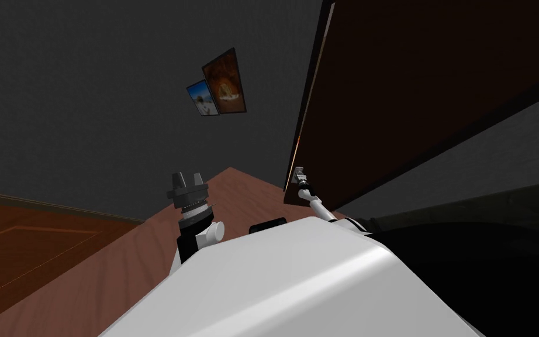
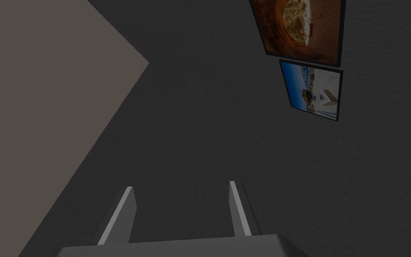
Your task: Pull the door open
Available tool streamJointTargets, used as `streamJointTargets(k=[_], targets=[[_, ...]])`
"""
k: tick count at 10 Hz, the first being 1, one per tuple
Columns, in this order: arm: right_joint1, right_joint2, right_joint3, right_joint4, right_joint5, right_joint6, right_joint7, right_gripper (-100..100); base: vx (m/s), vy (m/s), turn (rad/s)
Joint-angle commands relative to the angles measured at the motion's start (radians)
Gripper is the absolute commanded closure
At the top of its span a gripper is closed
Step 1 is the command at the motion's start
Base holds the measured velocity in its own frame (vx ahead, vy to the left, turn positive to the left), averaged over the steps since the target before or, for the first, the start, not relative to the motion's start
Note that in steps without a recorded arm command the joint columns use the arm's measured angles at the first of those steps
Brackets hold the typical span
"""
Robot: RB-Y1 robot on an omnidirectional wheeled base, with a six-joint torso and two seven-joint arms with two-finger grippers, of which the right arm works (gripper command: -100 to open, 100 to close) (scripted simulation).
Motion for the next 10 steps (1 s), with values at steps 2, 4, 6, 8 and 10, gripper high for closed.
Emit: streamJointTargets(k=[2,4,6,8,10], targets=[[0.009,-0.017,0.031,-0.013,0.003,-0.004,-0.025,100,-0.230,-0.021,0.112],[0.017,-0.032,0.056,-0.028,0.006,-0.006,-0.044,100,-0.215,-0.067,0.109],[0.026,-0.046,0.079,-0.041,0.007,-0.007,-0.063,100,-0.212,-0.066,0.121],[0.033,-0.057,0.098,-0.053,0.009,-0.008,-0.078,100,-0.214,-0.058,0.094],[0.038,-0.067,0.117,-0.052,0.011,-0.010,-0.092,100,-0.114,-0.011,0.048]])
